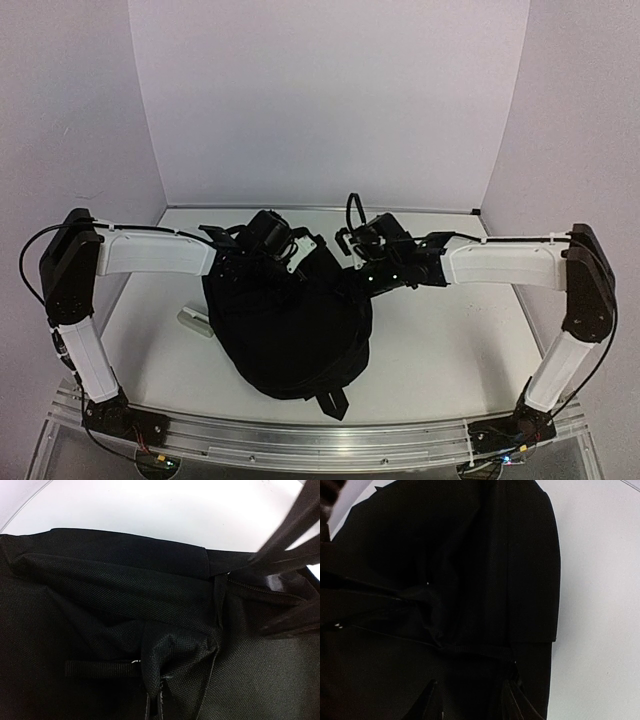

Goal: Pack the student bag
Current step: Zip the student bag at the center of the board.

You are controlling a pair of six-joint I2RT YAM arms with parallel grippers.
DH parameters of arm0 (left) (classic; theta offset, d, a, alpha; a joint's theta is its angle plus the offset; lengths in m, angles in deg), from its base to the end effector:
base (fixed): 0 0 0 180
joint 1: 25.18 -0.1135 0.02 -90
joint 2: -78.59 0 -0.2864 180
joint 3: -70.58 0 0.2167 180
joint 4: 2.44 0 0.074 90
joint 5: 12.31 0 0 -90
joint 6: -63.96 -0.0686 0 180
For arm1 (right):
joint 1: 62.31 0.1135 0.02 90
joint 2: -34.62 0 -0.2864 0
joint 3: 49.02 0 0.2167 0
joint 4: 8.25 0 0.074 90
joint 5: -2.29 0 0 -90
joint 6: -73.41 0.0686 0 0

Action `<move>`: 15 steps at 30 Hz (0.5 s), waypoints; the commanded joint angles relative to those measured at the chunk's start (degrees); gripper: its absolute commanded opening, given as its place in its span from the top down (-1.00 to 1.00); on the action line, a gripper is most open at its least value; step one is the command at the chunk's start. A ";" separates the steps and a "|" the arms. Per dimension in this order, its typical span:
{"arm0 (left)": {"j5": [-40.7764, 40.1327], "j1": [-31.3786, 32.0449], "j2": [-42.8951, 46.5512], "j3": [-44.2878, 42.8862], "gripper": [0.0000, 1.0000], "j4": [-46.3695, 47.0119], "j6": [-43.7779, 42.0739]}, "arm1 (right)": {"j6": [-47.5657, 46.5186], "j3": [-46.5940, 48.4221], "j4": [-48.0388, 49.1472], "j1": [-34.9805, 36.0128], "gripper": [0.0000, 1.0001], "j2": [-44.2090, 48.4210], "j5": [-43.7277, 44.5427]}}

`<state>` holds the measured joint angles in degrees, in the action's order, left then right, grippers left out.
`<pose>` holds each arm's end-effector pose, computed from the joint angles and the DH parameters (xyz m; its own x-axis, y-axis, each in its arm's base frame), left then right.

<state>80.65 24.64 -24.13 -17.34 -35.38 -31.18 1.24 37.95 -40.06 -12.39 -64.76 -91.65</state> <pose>0.2479 -0.2990 0.2320 -0.4052 0.6185 -0.6732 0.8250 0.5647 0.0222 0.2413 0.2941 0.2502 -0.6709 -0.3229 -0.6676 -0.6194 0.7390 0.2651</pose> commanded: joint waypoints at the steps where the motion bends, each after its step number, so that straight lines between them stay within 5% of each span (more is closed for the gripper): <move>1: 0.18 0.01 0.57 -0.01 1.00 -1.50 0.30 | -7.54 3.07 2.19 0.05 0.25 -2.84 3.47; 15: 0.66 0.01 1.09 0.03 1.00 -0.96 1.56 | -12.09 3.85 7.25 0.04 0.19 -9.20 4.64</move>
<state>80.73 24.64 -24.13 -17.33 -35.54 -30.51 -9.06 39.81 -35.48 -12.40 -71.86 -88.96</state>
